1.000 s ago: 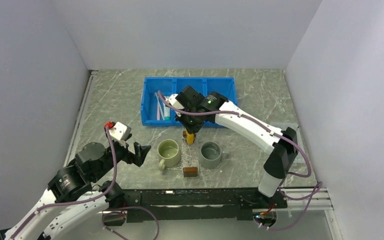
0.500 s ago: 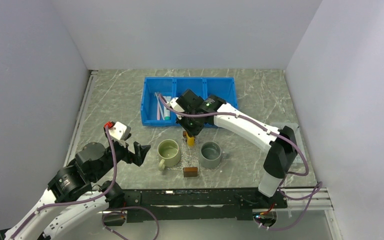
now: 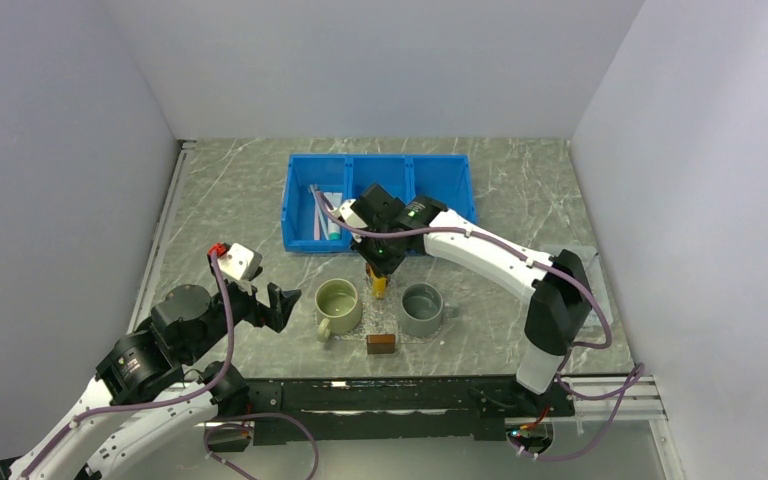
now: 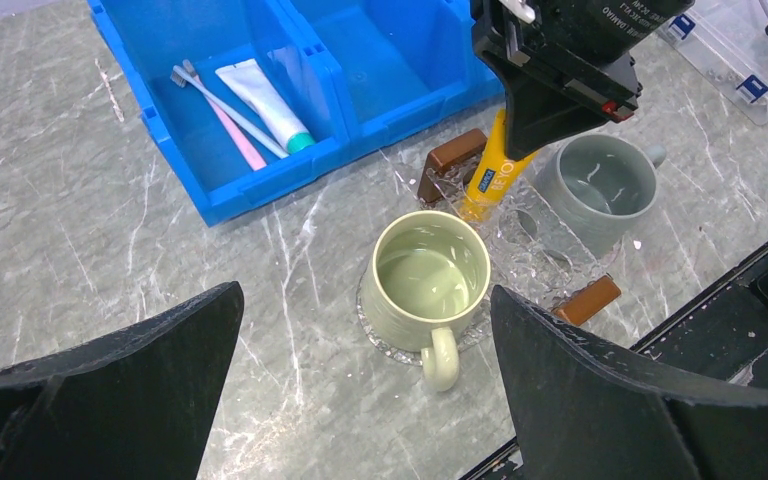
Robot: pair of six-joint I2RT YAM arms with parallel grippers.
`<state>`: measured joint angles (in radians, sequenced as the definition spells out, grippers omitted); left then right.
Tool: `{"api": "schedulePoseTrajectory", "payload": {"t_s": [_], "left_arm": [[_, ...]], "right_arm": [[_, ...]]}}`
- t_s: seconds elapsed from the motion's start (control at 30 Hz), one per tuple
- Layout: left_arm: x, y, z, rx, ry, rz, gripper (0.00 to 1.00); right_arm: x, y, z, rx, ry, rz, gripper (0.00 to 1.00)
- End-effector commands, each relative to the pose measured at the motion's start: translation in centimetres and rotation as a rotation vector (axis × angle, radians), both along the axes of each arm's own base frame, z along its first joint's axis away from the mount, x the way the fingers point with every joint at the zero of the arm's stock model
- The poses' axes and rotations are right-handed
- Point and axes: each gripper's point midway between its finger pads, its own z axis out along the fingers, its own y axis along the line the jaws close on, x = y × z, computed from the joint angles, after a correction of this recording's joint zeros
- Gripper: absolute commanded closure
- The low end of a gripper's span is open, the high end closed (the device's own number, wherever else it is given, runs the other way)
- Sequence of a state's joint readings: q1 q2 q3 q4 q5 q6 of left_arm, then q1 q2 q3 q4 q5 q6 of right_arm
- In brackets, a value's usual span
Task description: Prepare toiletry sets of a toothbrush and toothpaste on the tray
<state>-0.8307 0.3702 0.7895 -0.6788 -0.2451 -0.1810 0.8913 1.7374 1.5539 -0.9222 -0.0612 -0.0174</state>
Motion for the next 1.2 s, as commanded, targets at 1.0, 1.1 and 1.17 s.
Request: {"api": "schedulePoseTrajectory", "payload": {"t_s": [1.0,1.1,1.17], "left_arm": [[0.3,0.0,0.0,0.002,0.008,0.017,0.01],[0.3,0.1,0.0,0.003,0.006,0.017,0.01],[0.3,0.1,-0.1,0.004,0.007,0.016,0.01]], "right_arm": [[1.5,0.5,-0.2,0.02,-0.03,-0.069,0.72],[1.6,0.6,0.3,0.028,-0.037,-0.071,0.66],[1.7,0.7,0.7,0.034,-0.045,-0.071,0.64]]}}
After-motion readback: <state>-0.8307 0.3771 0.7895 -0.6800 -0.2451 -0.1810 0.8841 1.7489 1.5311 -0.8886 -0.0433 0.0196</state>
